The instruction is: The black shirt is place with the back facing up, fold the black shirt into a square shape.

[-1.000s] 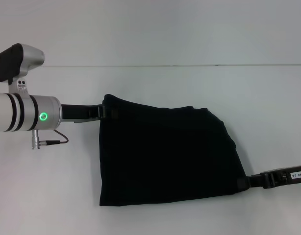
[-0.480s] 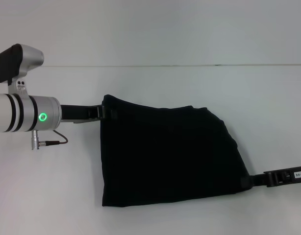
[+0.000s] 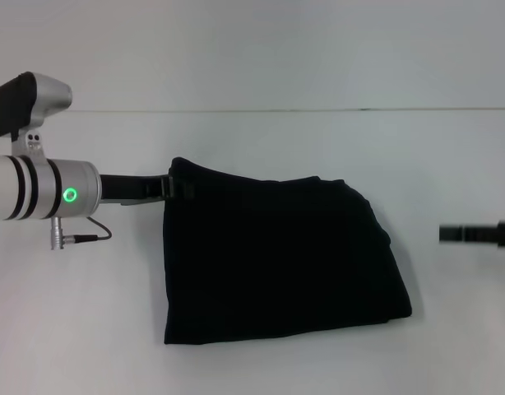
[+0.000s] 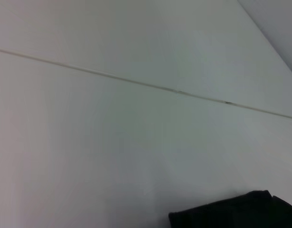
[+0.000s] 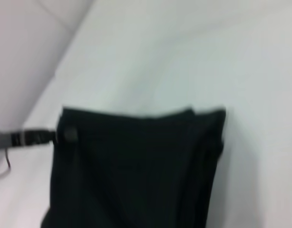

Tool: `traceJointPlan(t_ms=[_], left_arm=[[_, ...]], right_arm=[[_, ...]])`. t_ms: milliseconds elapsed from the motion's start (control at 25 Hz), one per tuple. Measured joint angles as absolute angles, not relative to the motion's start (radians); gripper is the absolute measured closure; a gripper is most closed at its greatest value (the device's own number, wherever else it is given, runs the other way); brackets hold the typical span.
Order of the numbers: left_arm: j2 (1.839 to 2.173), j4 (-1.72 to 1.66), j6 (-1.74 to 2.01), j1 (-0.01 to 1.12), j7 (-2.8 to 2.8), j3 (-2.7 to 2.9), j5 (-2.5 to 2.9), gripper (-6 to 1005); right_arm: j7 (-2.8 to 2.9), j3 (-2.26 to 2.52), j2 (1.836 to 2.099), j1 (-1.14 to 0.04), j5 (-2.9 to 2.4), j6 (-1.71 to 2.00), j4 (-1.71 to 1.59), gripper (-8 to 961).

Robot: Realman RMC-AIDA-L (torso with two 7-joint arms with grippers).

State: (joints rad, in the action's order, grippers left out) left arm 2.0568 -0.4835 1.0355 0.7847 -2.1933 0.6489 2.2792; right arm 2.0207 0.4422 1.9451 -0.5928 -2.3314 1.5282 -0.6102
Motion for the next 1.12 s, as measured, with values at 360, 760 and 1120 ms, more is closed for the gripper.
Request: traceJointPlan(t_ms=[360, 760, 1120], left_arm=[[2.051, -0.483, 0.979, 0.803, -2.186, 0.653, 2.280, 816], [2.051, -0.476, 0.924, 0.841, -2.170, 0.654, 2.279, 805], [2.056, -0.474, 0.872, 0.847, -2.164, 0.657, 2.279, 795]], right_arm=[[1.894, 0.437, 1.983, -0.632, -2.186, 1.488, -0.613, 429], [1.851, 0.536, 2.032, -0.705, -2.187, 1.372, -0.574, 434], [1.820, 0.584, 2.049, -0.729, -2.184, 1.297, -0.557, 438]])
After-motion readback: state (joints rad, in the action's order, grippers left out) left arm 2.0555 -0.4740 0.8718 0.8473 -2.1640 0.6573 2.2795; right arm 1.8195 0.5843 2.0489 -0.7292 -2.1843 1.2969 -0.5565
